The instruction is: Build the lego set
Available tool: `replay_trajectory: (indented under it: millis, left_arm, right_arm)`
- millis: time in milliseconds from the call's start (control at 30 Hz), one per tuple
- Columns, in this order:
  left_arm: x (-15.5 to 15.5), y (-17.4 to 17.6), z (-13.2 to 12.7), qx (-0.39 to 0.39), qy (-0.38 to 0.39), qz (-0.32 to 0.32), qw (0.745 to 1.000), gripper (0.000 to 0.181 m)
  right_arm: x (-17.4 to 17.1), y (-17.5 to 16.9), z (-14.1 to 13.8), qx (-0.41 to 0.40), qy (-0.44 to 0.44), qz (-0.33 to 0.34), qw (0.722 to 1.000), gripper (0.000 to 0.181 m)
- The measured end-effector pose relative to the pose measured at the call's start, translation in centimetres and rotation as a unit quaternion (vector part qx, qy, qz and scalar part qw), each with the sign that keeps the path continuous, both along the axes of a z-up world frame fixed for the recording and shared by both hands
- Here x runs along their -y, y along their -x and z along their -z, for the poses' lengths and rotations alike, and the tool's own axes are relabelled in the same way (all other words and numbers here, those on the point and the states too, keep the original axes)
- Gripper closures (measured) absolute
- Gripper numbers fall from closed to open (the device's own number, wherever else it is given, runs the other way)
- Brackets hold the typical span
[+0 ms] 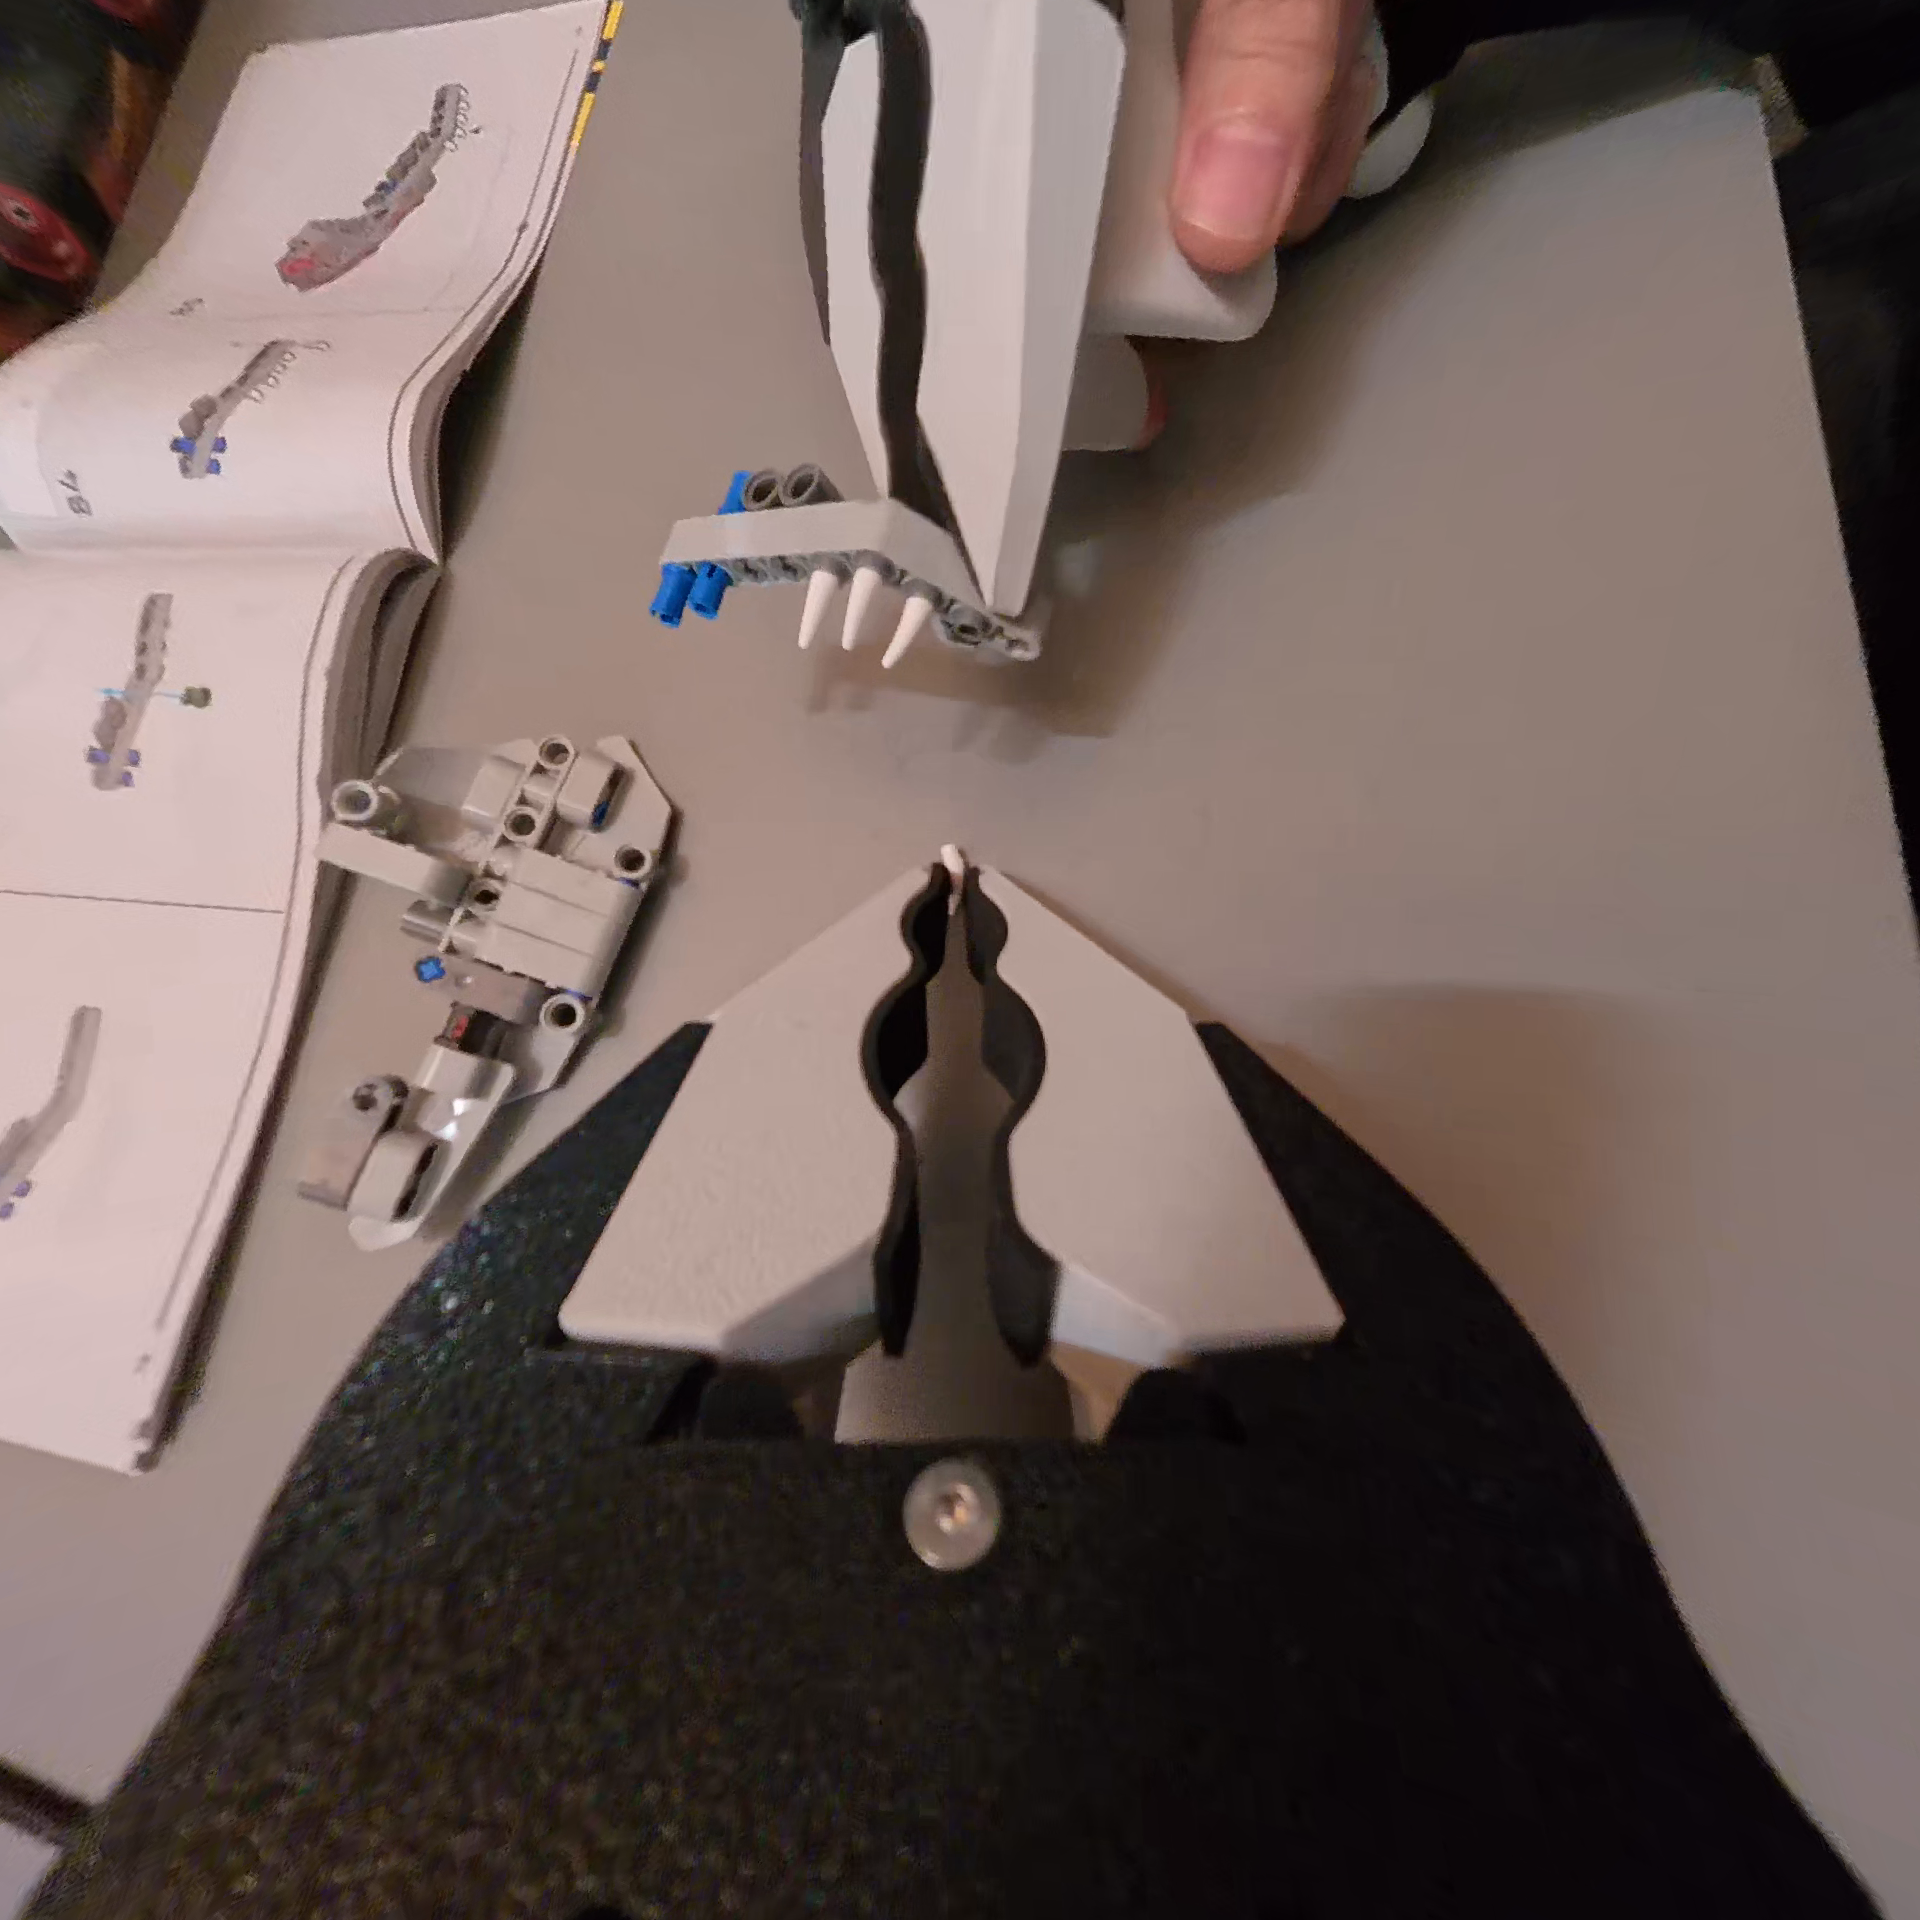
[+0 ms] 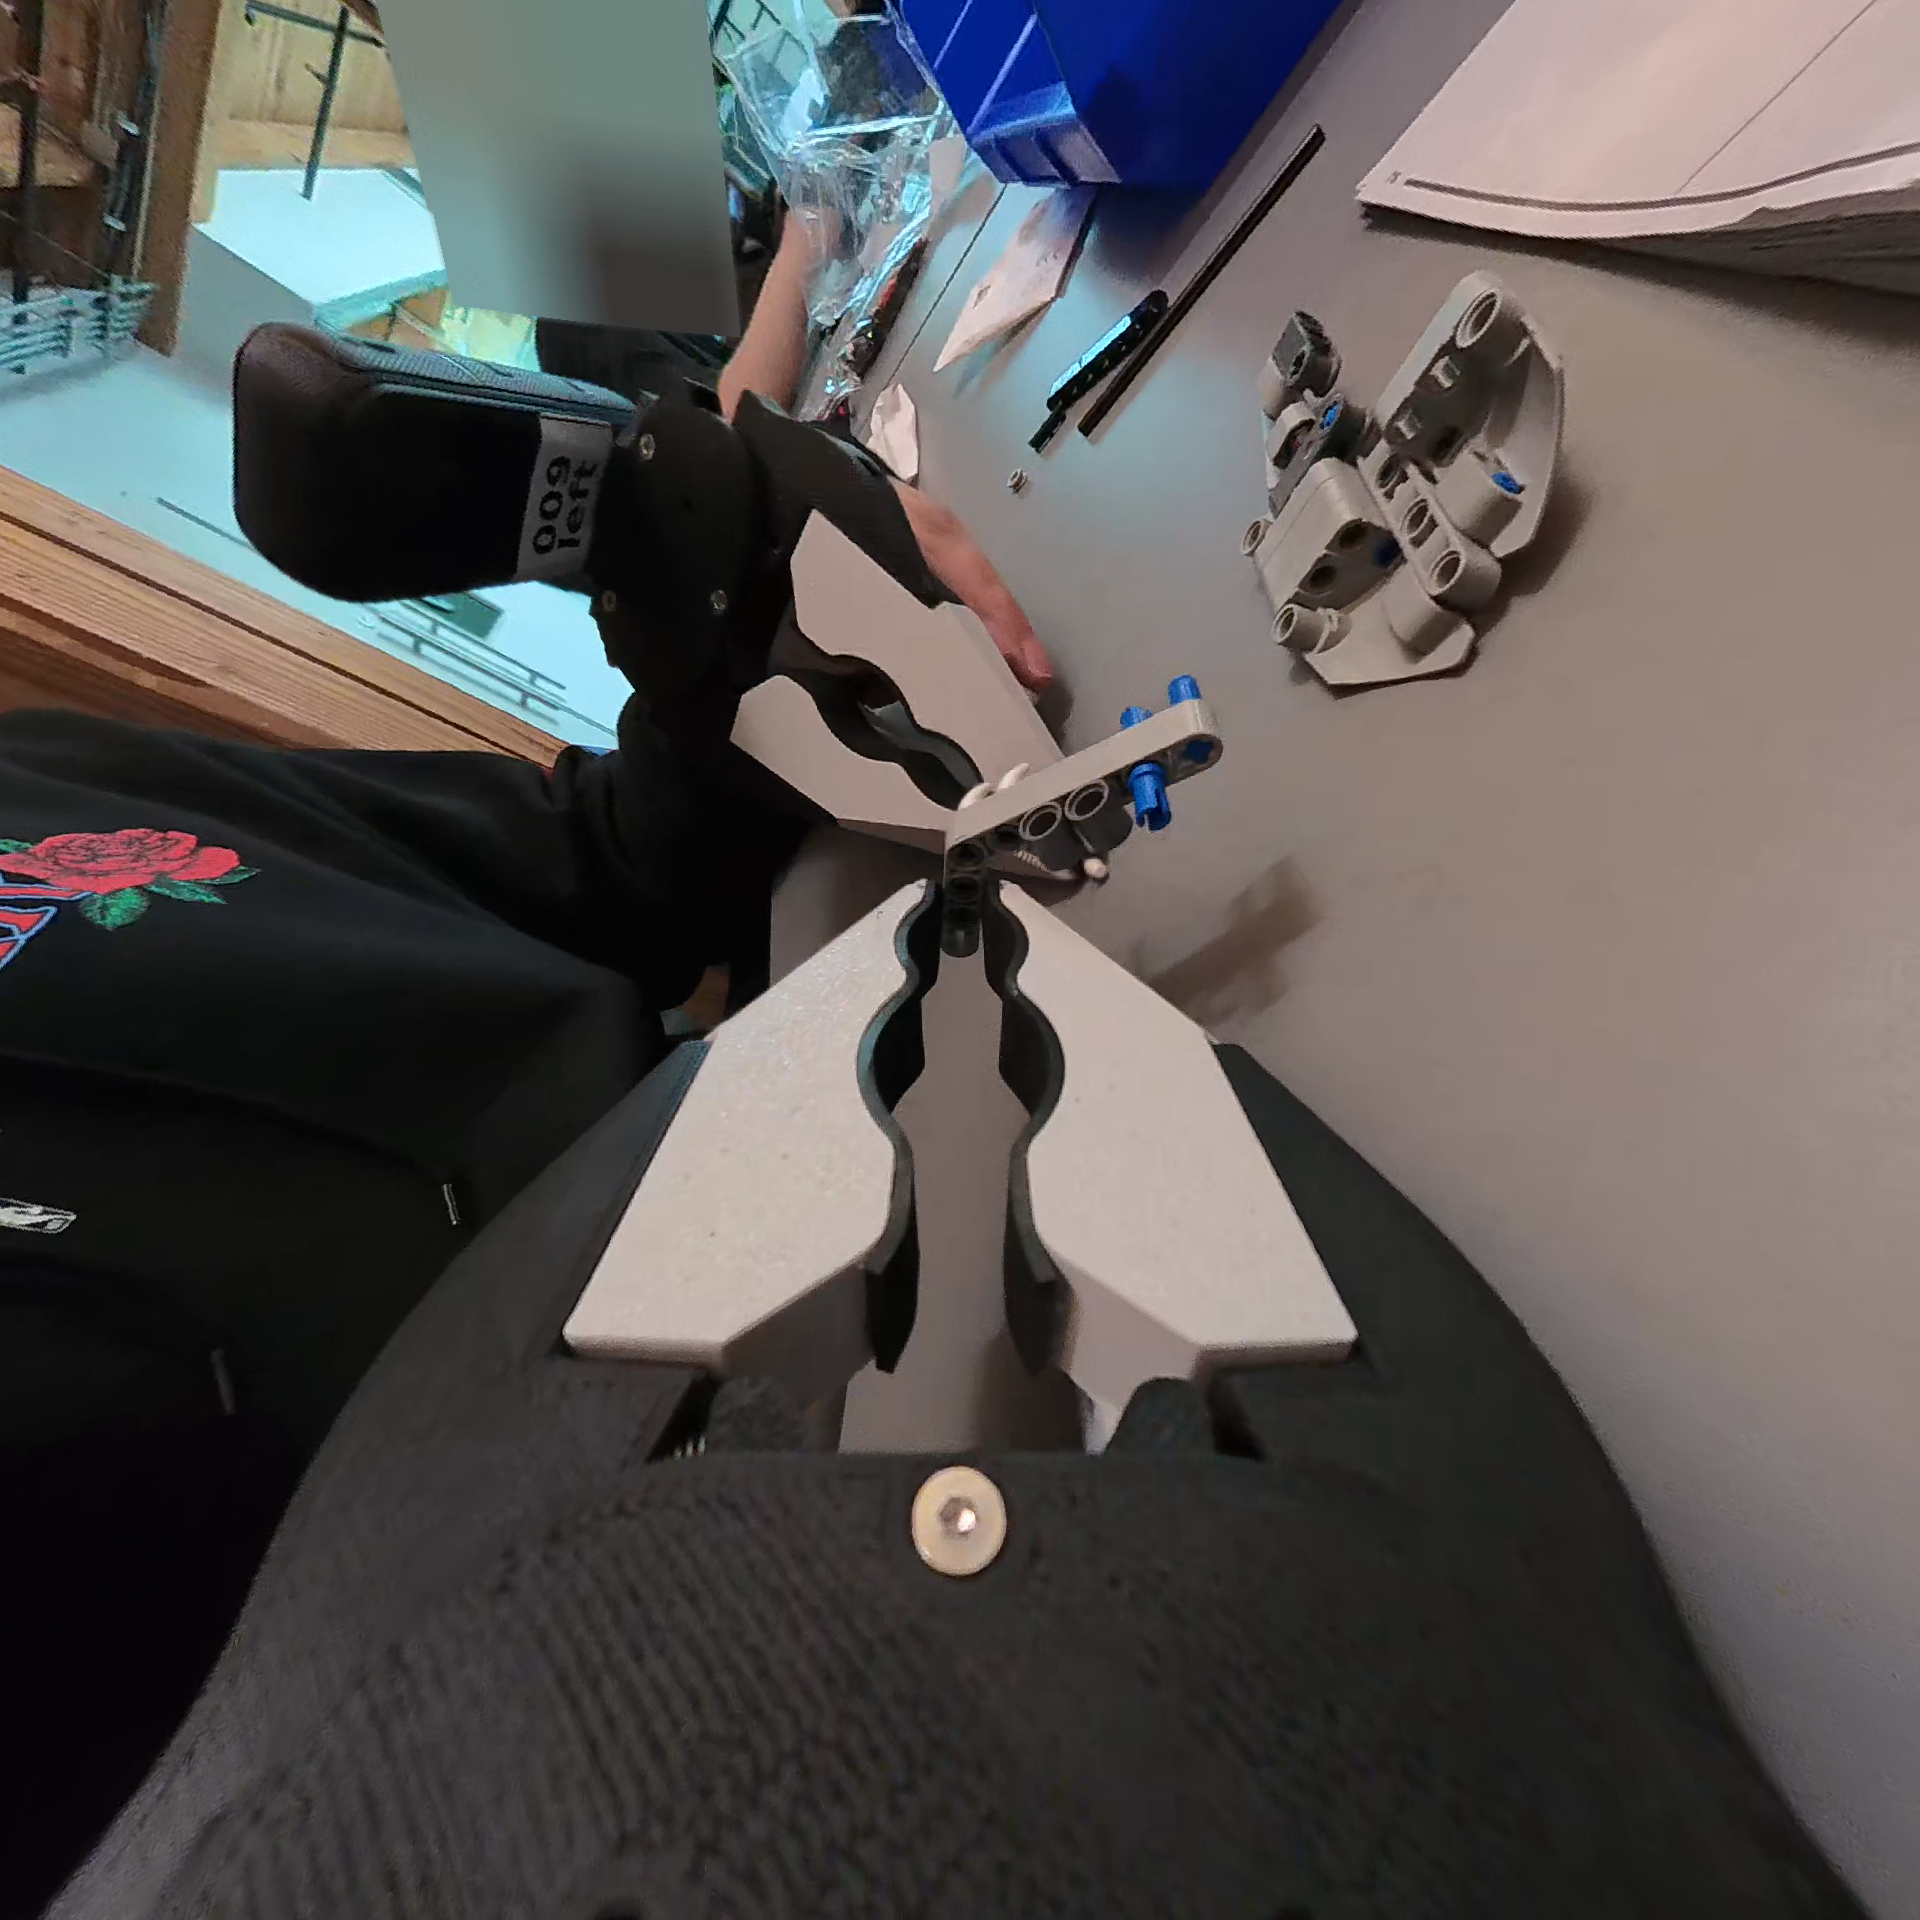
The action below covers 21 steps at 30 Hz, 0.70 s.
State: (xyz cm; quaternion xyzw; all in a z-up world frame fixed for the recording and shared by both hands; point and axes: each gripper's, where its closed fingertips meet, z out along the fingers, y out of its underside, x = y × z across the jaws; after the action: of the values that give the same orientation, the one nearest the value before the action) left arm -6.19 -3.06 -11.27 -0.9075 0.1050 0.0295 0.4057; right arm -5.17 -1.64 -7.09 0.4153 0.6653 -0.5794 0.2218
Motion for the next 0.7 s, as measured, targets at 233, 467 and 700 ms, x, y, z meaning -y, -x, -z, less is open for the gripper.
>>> replay_trajectory:
  millis: [233, 467, 700]
  left_arm:
    - [0.0, -0.2, -0.1, -0.015, -0.005, 0.03, 0.999, 0.181]
    - [-0.1, -1.1, -2.9, 0.012, -0.093, 0.046, 0.995, 0.181]
    - [-0.1, -1.8, -3.3, 0.008, -0.108, 0.066, 0.992, 0.181]
  right_arm:
    - [-0.3, 0.1, -0.9, -0.017, 0.024, 0.009, 1.0, 0.175]
    - [0.6, -1.1, 0.4, -0.024, -0.028, -0.034, 0.999, 0.175]
    - [0.9, -1.2, 0.8, -0.013, -0.033, -0.048, 0.998, 0.175]
